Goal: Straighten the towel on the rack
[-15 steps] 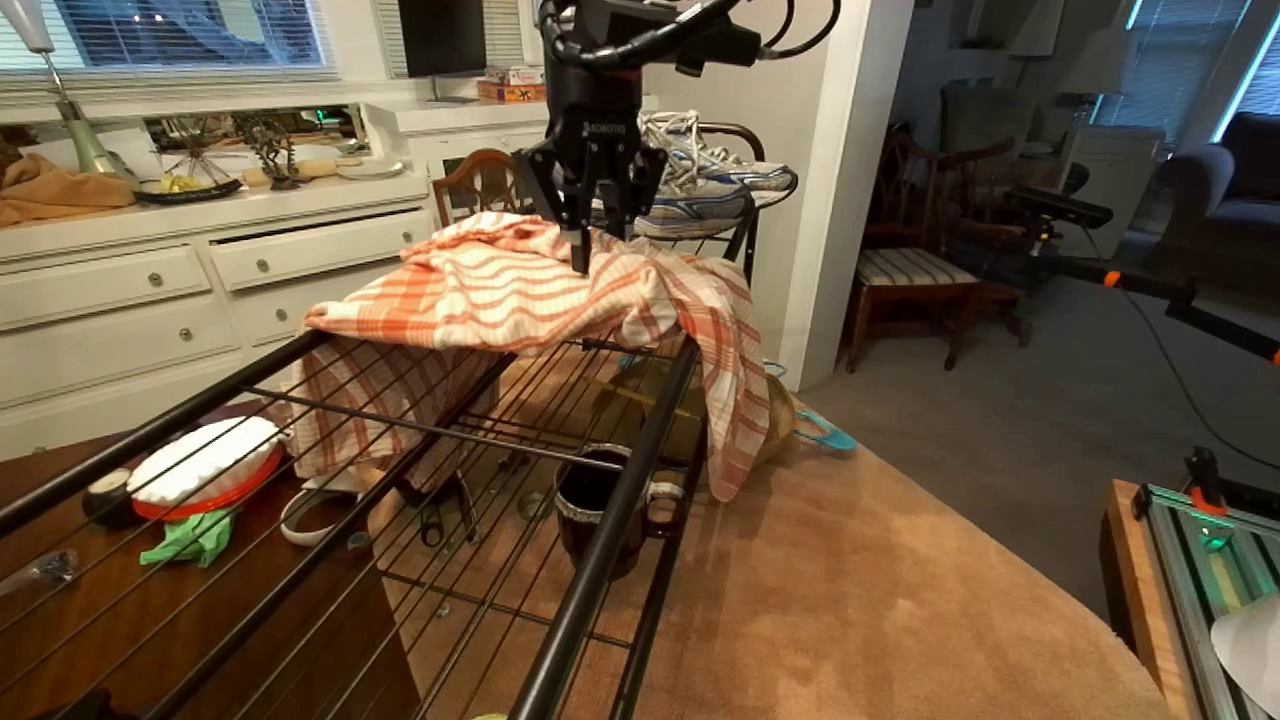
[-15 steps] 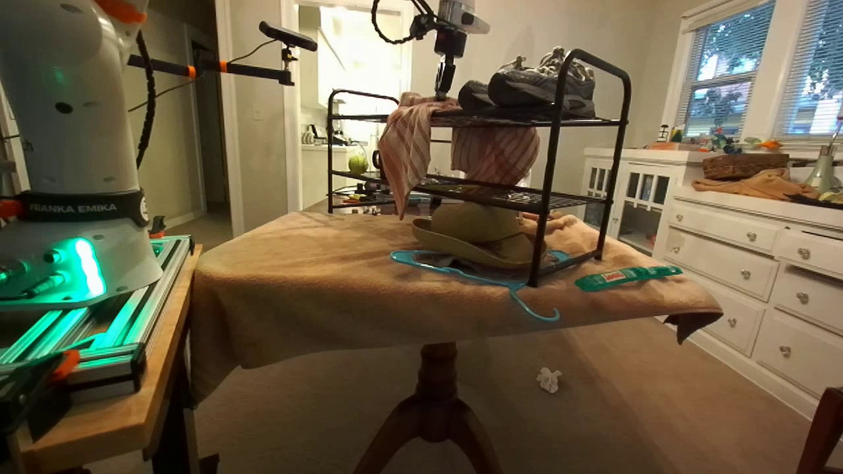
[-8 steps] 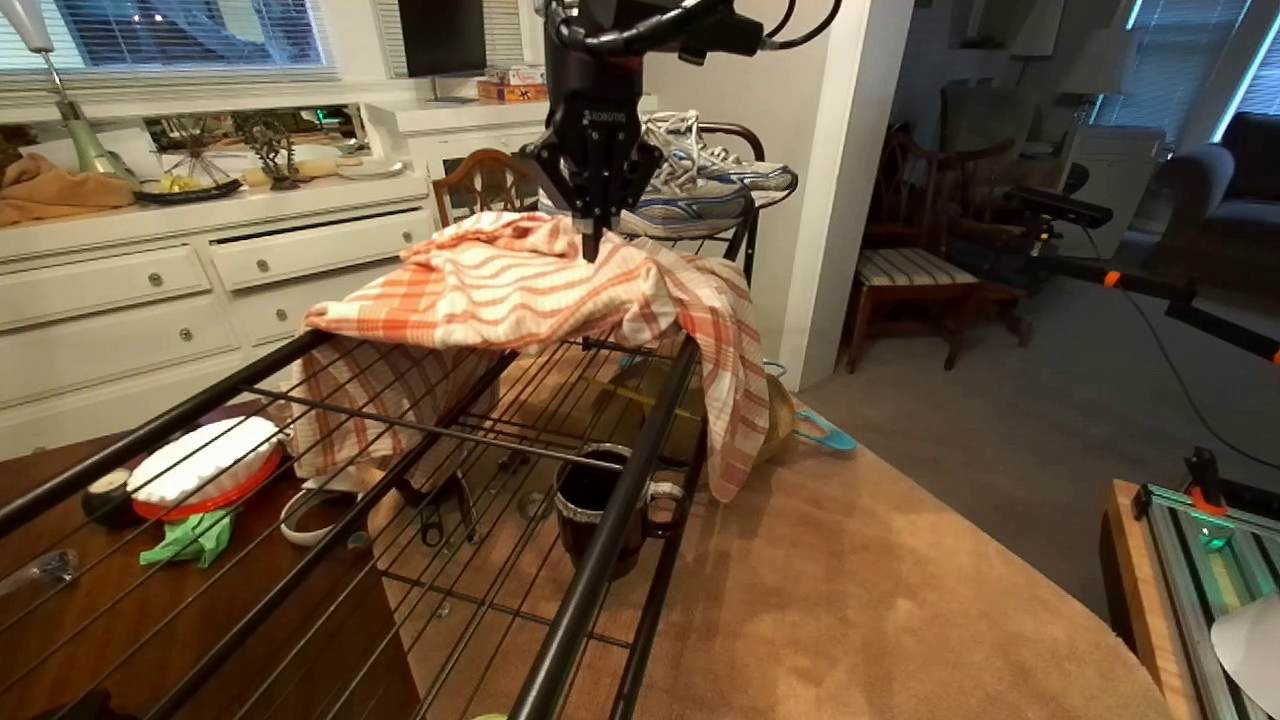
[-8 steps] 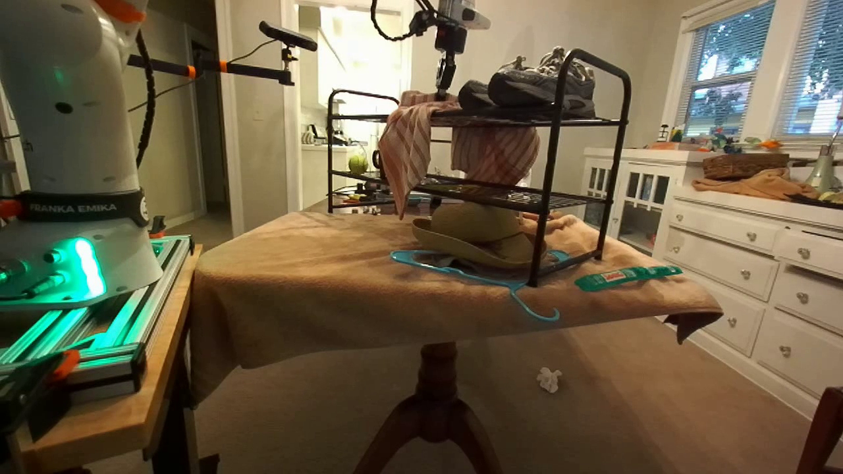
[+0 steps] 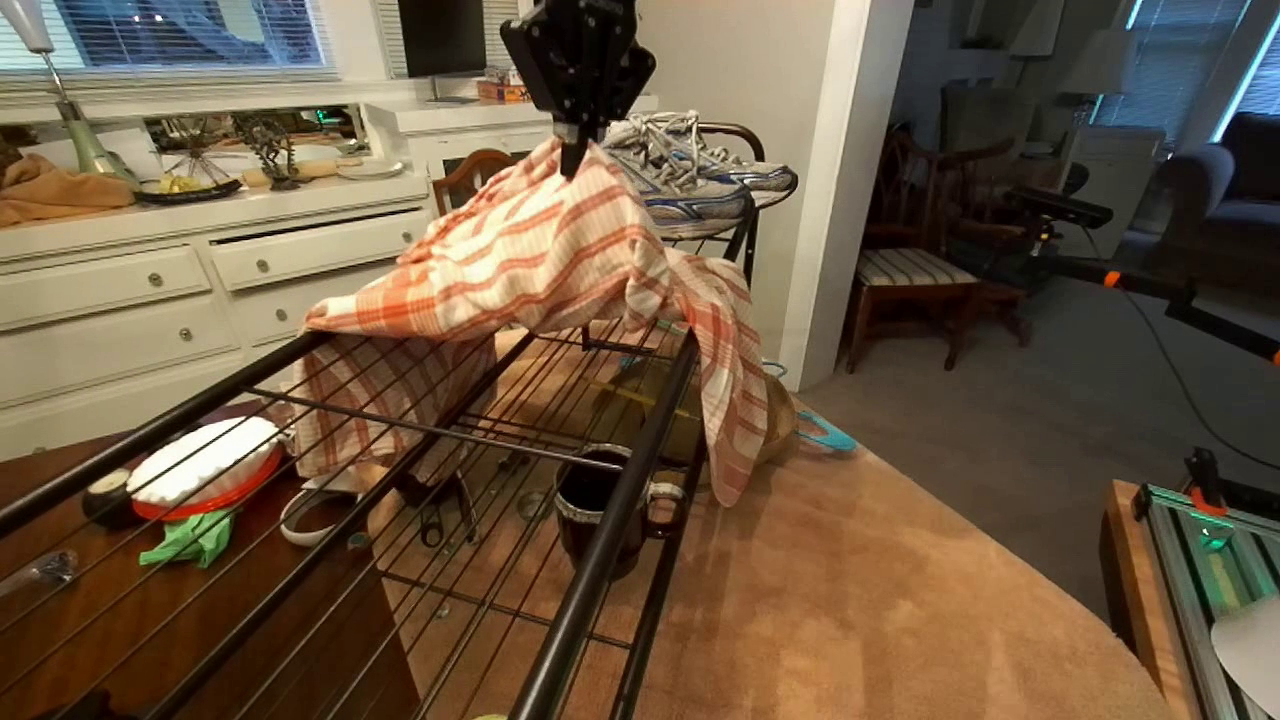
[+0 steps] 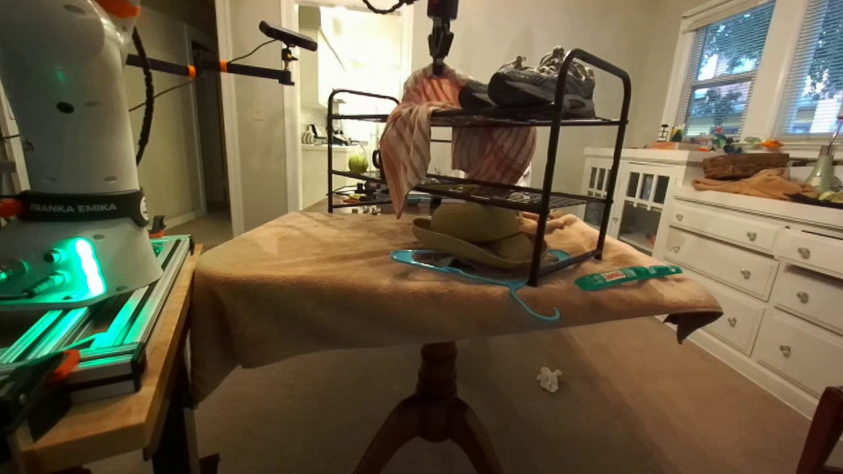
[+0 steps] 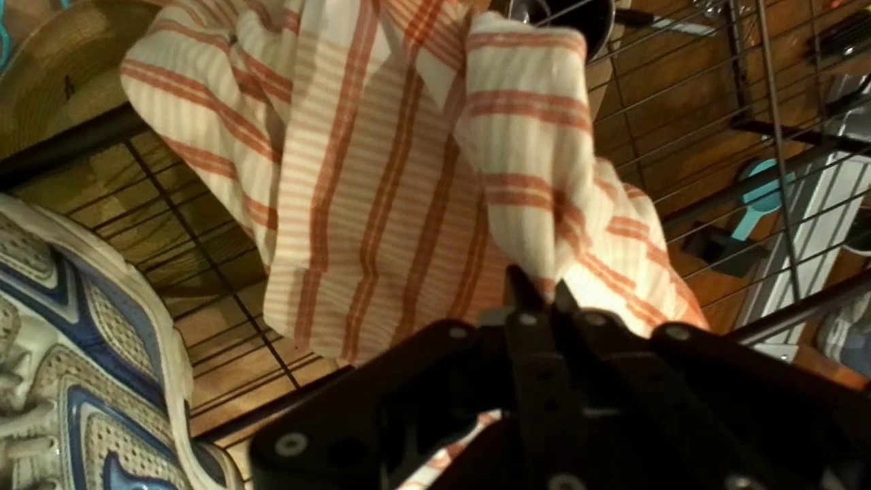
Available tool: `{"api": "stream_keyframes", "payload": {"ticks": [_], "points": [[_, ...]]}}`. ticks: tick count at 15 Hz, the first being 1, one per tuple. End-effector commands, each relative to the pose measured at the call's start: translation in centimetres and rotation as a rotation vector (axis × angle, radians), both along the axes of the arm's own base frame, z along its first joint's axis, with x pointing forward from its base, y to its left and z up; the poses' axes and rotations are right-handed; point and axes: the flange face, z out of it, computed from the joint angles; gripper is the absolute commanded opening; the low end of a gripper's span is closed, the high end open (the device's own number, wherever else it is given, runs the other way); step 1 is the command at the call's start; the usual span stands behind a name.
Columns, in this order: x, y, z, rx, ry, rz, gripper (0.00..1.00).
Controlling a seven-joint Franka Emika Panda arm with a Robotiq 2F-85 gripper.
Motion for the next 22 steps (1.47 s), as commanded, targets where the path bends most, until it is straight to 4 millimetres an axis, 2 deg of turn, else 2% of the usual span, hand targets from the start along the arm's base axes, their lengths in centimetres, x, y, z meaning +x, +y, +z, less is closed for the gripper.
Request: {"api": "stream_keyframes", "payload": {"ticks": [1, 6, 12, 15, 22], "points": [[-2.1, 2.4, 2.5, -0.046, -0.07, 0.168, 0.01], [-4.8, 6.1, 4.5, -0.165, -0.153, 0.407, 0.01], [-7.4, 9.1, 4.1, -0.258, -0.194, 0.719, 0.01], [-7.8, 9.2, 3.4, -0.304, -0.21, 0.835, 0.01], [-8.8, 8.9, 2.3, -0.293, -0.221, 0.963, 0.01]]}}
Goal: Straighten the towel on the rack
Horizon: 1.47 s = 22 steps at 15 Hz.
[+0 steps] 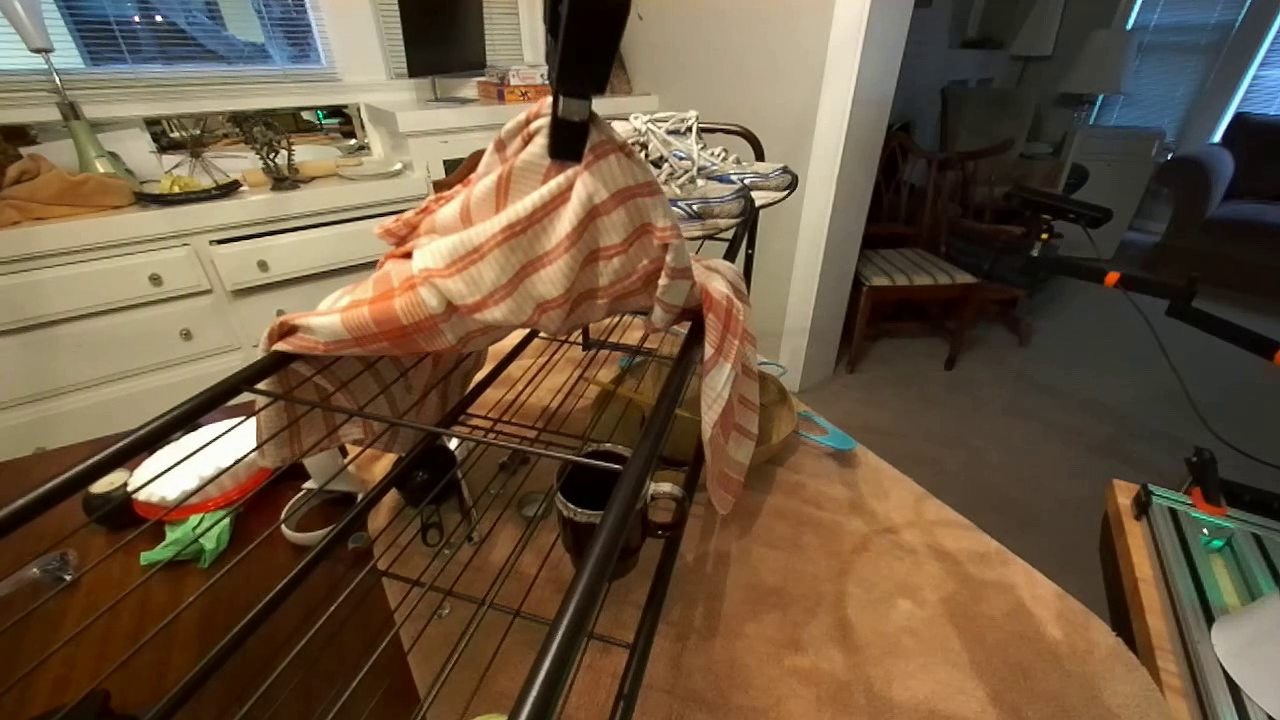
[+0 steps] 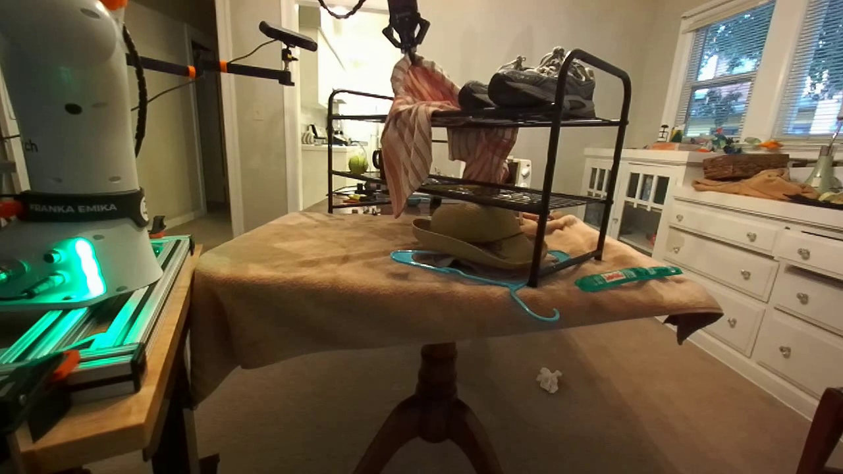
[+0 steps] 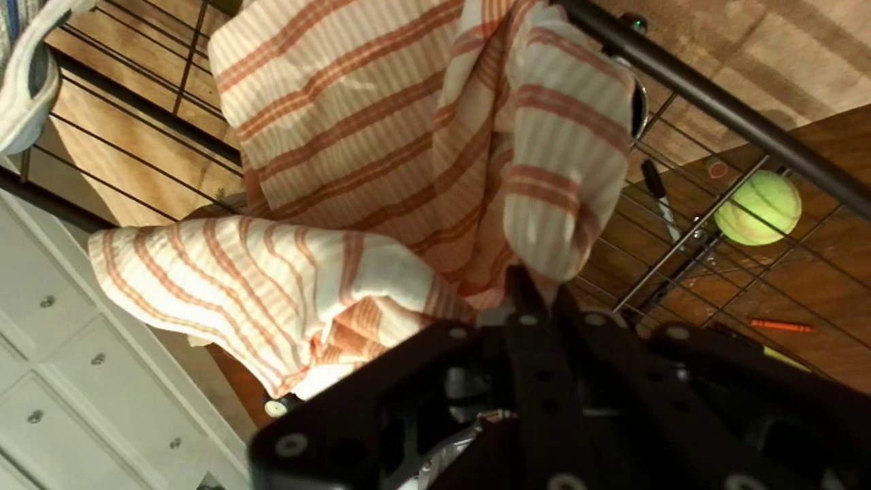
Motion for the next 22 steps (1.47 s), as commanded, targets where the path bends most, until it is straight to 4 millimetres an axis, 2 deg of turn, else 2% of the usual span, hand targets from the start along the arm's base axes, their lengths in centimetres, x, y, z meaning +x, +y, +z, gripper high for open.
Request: {"api": "stream_keyframes", "payload": {"ticks": [1, 10, 17, 18, 19, 20, 22], "points": [[-1.7, -0.3, -0.1, 0.001, -0.004, 0.082, 0.01], [-6.1, 2.0, -3.0, -0.027, -0.033, 0.262, 0.01], [-7.4, 2.2, -4.6, -0.04, -0.036, 0.287, 0.01], [-7.5, 2.1, -4.8, -0.04, -0.019, 0.284, 0.29], [-7.4, 1.7, -4.8, -0.054, -0.032, 0.265, 0.3], [-6.8, 0.3, -3.9, -0.063, -0.04, 0.207, 0.36], [-4.8, -4.3, -2.8, -0.044, 0.026, 0.079, 0.51]]}}
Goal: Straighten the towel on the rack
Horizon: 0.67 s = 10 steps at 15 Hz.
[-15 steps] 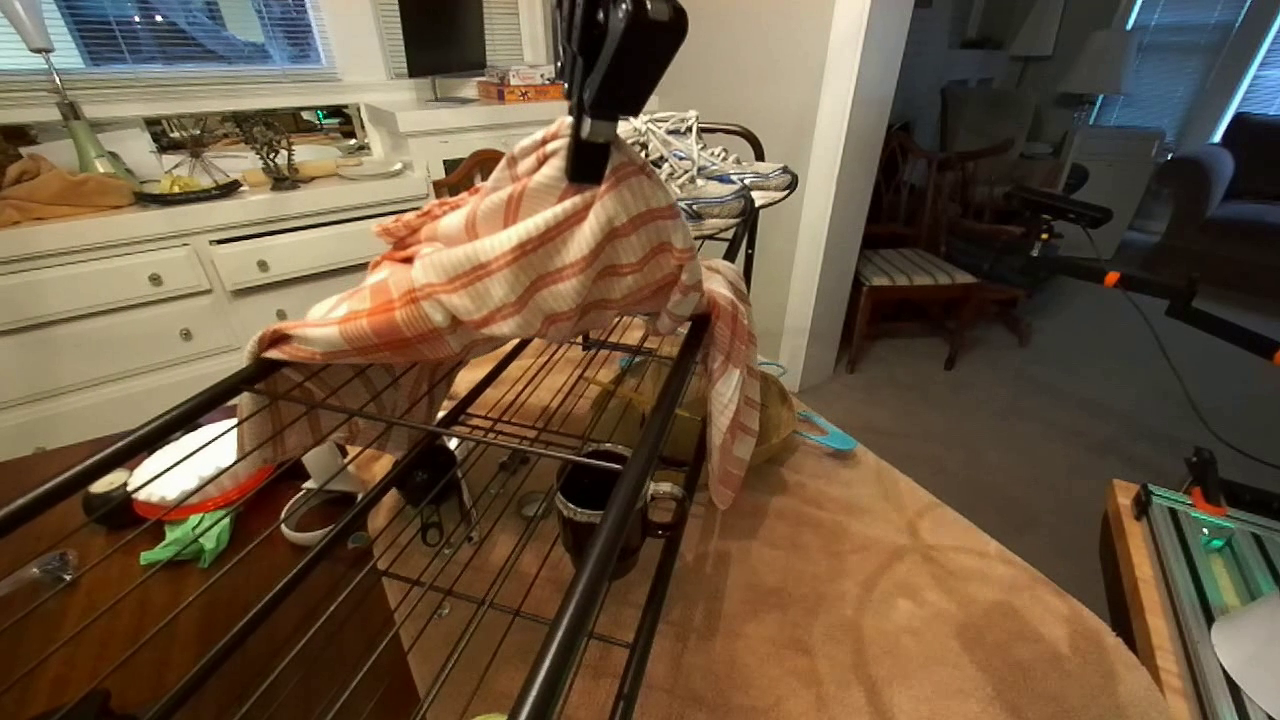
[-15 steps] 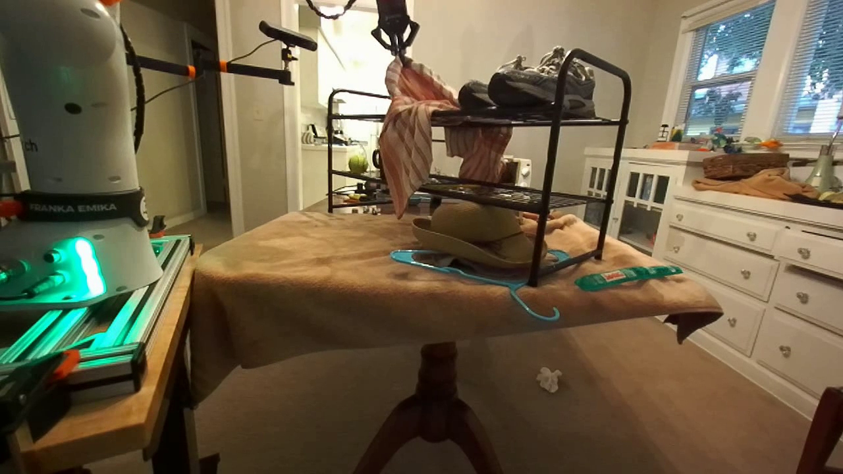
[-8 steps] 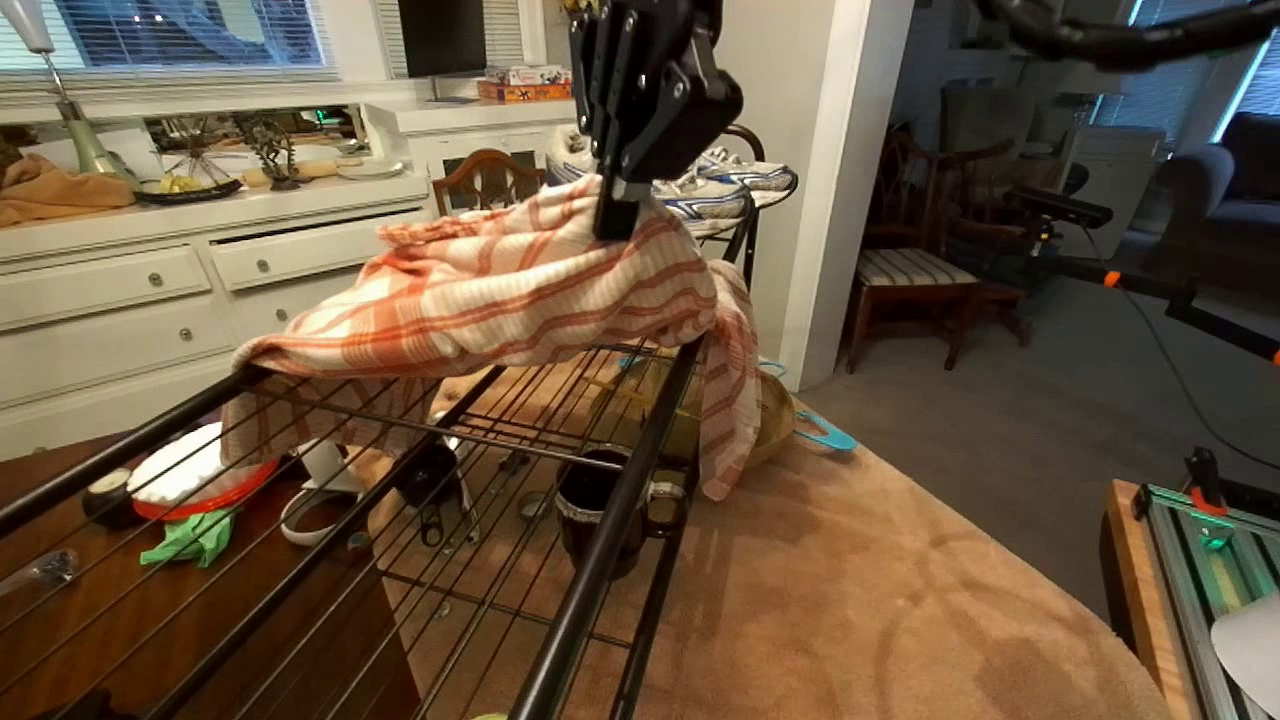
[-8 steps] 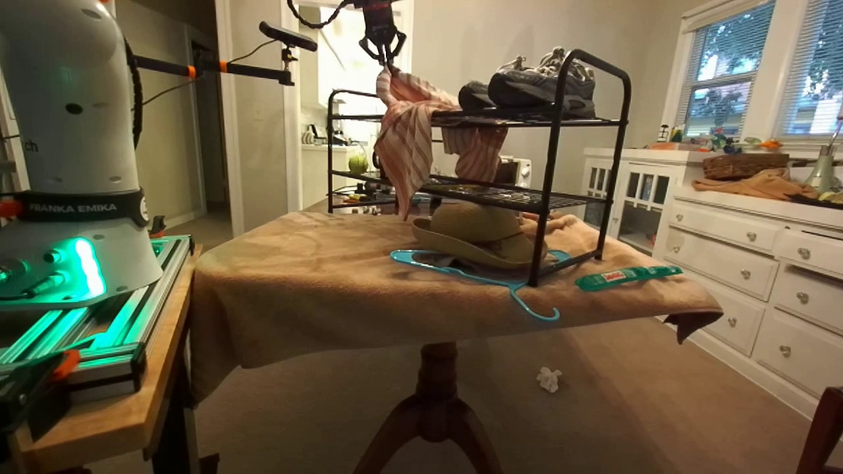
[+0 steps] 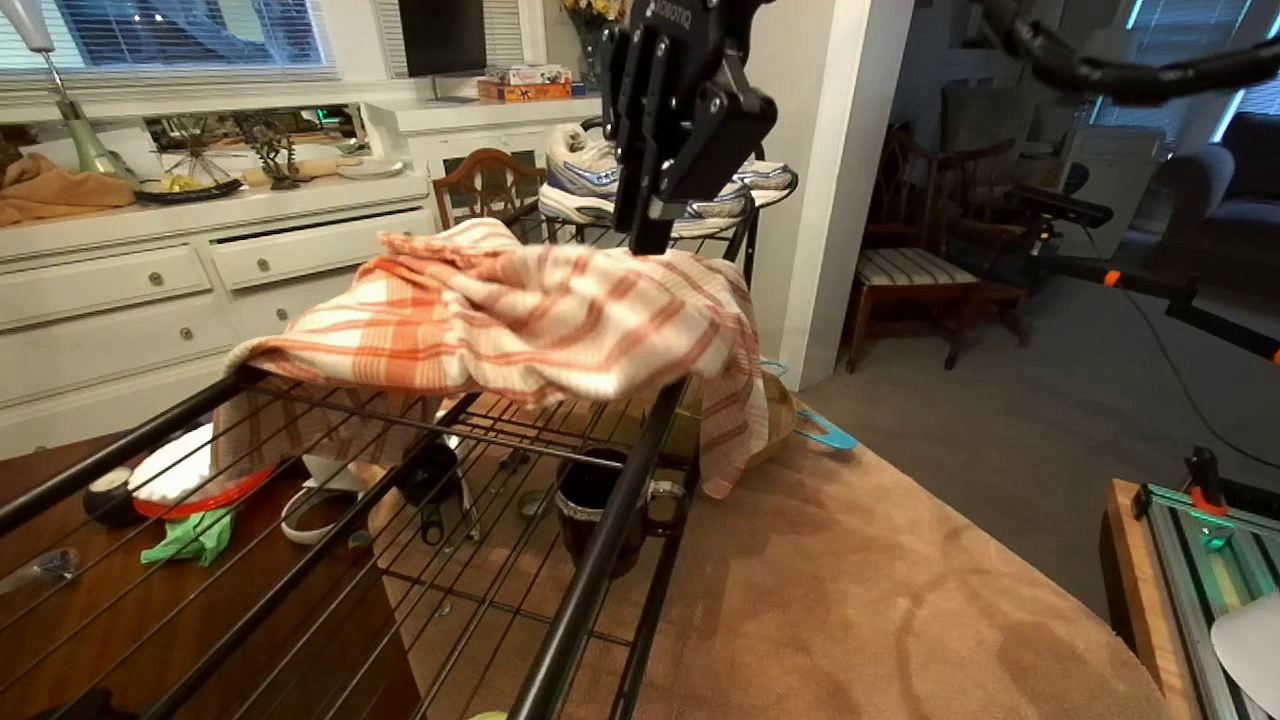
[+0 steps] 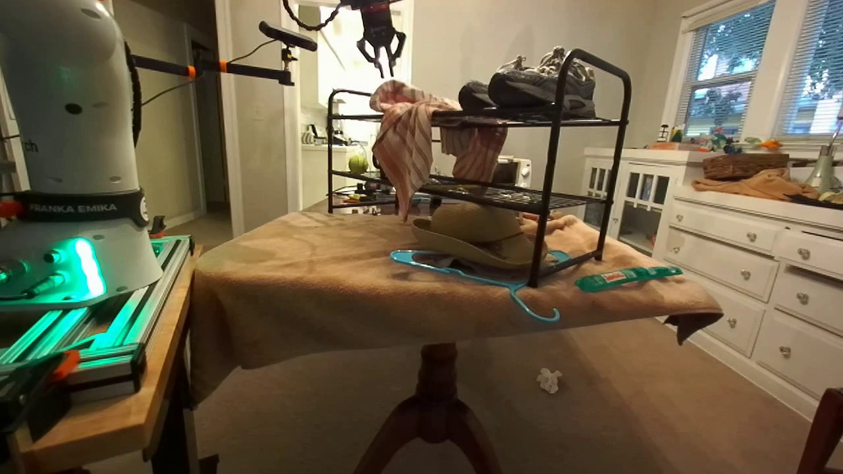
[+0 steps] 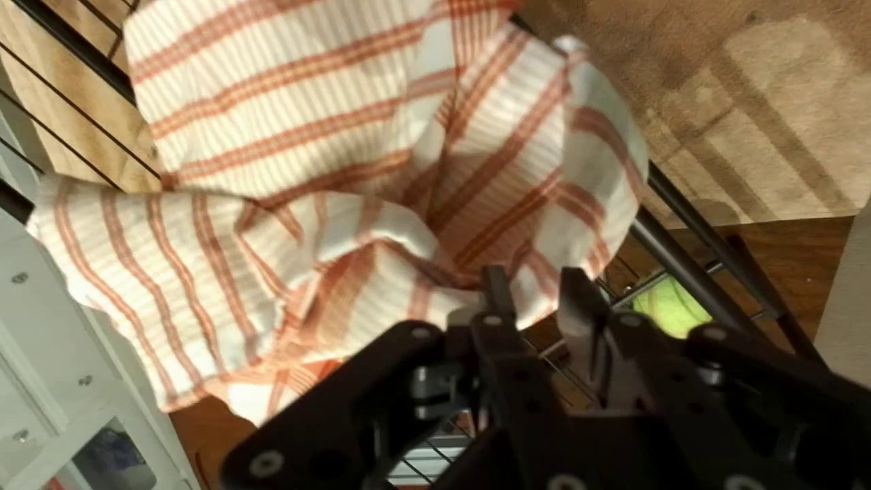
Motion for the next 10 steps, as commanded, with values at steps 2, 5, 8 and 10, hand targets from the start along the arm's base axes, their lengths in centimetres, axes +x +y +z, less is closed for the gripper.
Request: {"api": "stream_keyframes", "payload": {"ticks": [2, 5, 8, 10], "points": [[3.6, -9.1, 1.6, -0.002, 0.072, -0.243, 0.66], [7.4, -13.1, 0.9, 0.004, 0.12, -0.404, 0.9], [10.8, -13.0, -0.9, 0.005, 0.154, -0.566, 1.0], [12.4, -11.5, -1.9, 0.029, 0.198, -0.669, 1.0]]}}
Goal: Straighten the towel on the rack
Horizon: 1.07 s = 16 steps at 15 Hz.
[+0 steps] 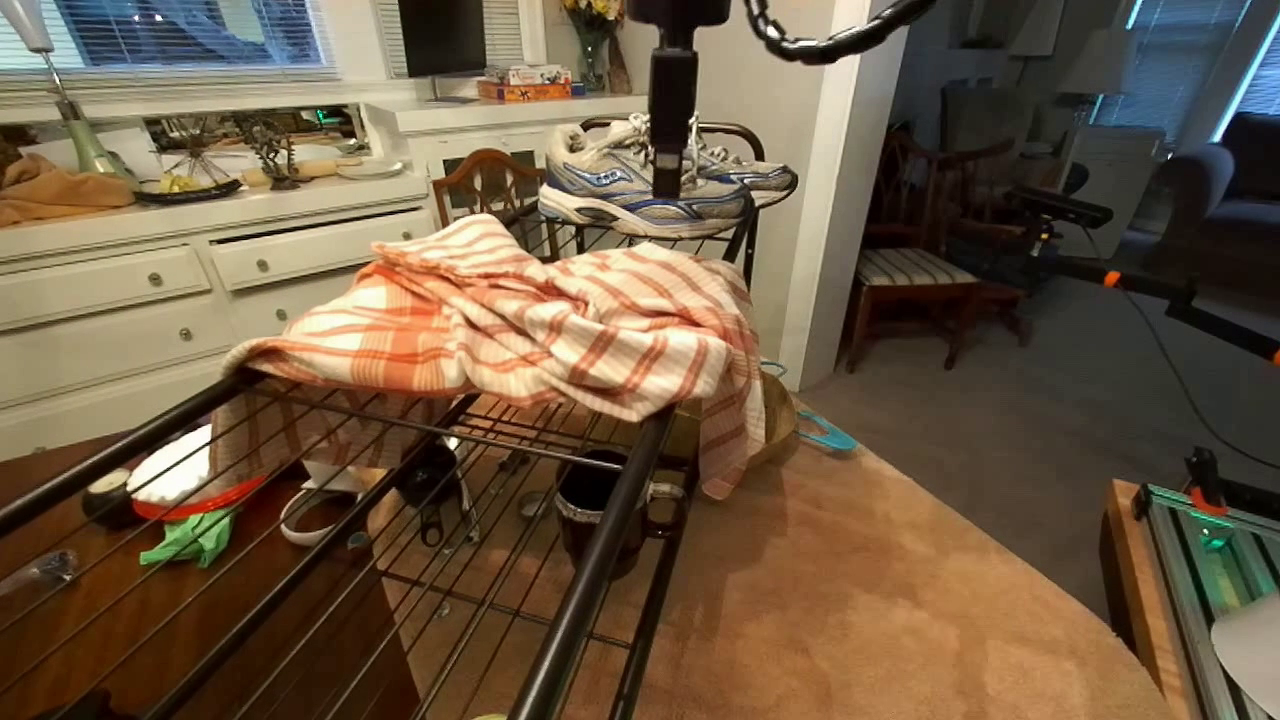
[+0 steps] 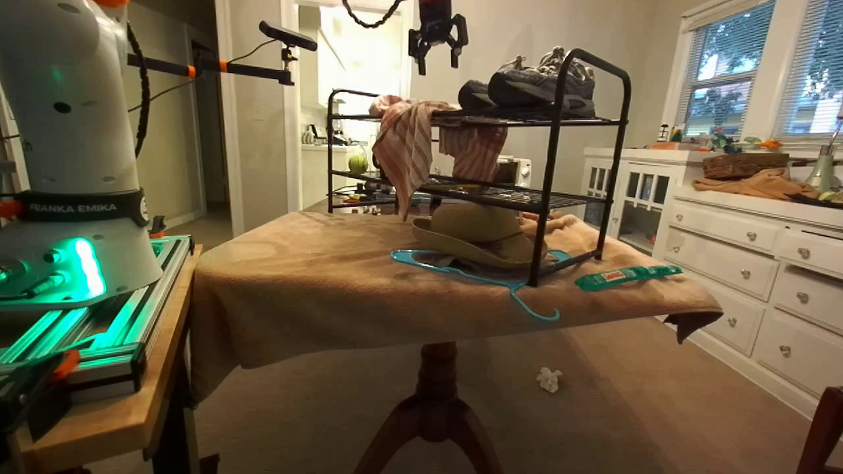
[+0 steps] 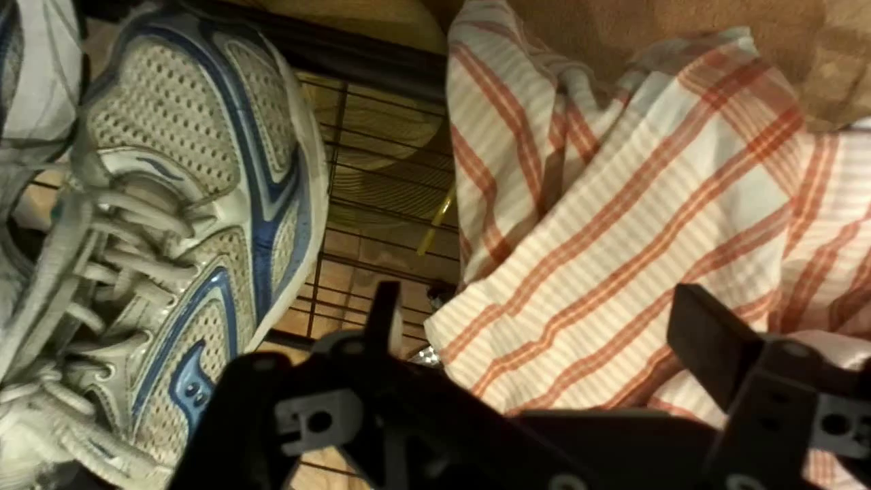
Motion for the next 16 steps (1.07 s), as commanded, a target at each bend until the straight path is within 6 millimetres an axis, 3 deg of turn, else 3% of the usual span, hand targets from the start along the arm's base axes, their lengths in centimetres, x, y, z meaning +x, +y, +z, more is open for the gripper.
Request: {"api": "stream_keyframes", "payload": {"ticks": [1, 4, 9, 12, 16], "points": [[3.2, 3.1, -1.1, 0.039, 0.072, -0.177, 1.0], [4.5, 5.8, -0.6, 0.096, 0.096, -0.321, 1.0], [5.9, 9.3, 2.2, 0.178, 0.026, -0.536, 1.0], [6.6, 10.3, 2.3, 0.181, -0.005, -0.666, 1.0], [6.4, 10.3, 2.3, 0.198, -0.009, -0.631, 1.0]]}}
